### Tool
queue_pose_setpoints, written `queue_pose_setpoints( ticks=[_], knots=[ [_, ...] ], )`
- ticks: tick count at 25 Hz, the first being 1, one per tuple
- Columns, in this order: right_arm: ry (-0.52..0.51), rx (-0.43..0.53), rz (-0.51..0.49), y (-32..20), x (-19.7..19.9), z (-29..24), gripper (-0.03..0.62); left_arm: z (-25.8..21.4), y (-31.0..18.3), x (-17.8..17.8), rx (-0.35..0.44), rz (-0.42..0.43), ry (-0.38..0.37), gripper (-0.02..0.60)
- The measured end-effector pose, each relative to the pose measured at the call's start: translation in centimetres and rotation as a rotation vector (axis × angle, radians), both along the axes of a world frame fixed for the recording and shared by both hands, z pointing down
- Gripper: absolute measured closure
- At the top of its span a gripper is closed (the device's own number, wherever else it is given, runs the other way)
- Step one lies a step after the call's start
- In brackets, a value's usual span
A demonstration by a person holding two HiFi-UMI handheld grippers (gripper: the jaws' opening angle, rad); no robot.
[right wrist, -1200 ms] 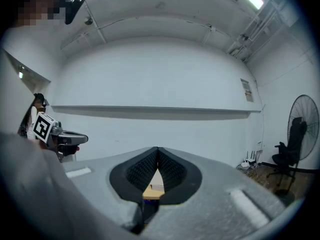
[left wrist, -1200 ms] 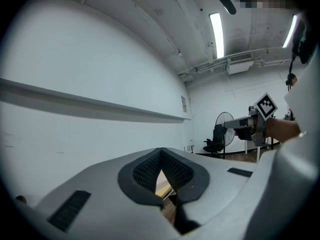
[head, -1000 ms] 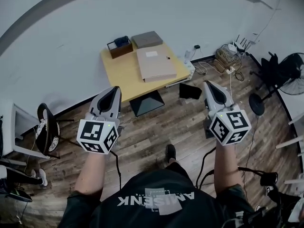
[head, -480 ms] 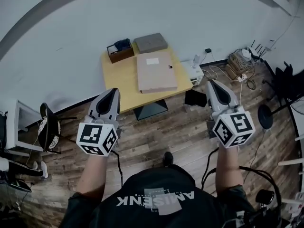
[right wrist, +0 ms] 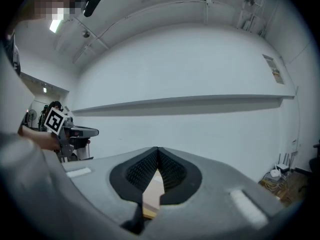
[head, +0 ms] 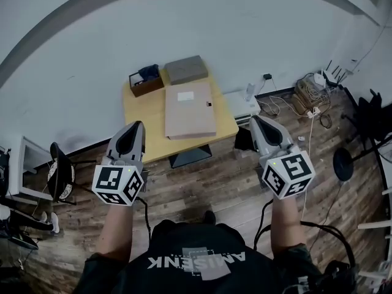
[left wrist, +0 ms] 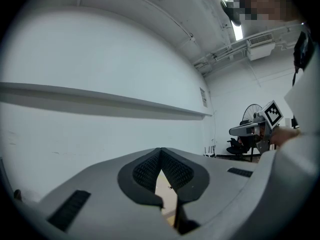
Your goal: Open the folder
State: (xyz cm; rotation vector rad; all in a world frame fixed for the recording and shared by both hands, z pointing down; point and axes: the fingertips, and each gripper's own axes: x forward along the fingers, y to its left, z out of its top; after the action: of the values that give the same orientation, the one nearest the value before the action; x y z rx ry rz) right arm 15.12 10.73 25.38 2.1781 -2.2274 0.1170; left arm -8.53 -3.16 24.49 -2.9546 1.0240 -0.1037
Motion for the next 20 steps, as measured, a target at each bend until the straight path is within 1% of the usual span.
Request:
queue_pose_setpoints(
  ticks=[4, 9, 13, 17, 20],
  knots=[
    [-0.008, -0.017, 0.0, -1.3, 1.5, 0.4, 0.595, 0.2, -1.5, 1.5, -0.012, 0.001, -0.007, 0.584],
    [0.0, -0.02, 0.008, -3.9, 2.3, 0.5, 0.595, 1.6, -3.9, 3.6, -0.019, 0.035, -0.014, 0.584],
    [-0.035, -0.005, 0.052, -6.5, 3.3, 0.0, 0.595, 1.3, -7.3, 4.3, 0.015, 0.04, -0.009, 0.584],
    [-0.013, -0.012, 0.068, -9.8, 2.9, -1.0, 0.595, 0.5, -10.8, 4.3, 0.021, 0.05, -0.014, 0.584],
    [-0.006, -0.01, 0.131, -11.9, 3.3, -1.2, 0.595, 0.3, -12.9, 4.3, 0.011, 0.076, 0.004, 0.584]
  ],
)
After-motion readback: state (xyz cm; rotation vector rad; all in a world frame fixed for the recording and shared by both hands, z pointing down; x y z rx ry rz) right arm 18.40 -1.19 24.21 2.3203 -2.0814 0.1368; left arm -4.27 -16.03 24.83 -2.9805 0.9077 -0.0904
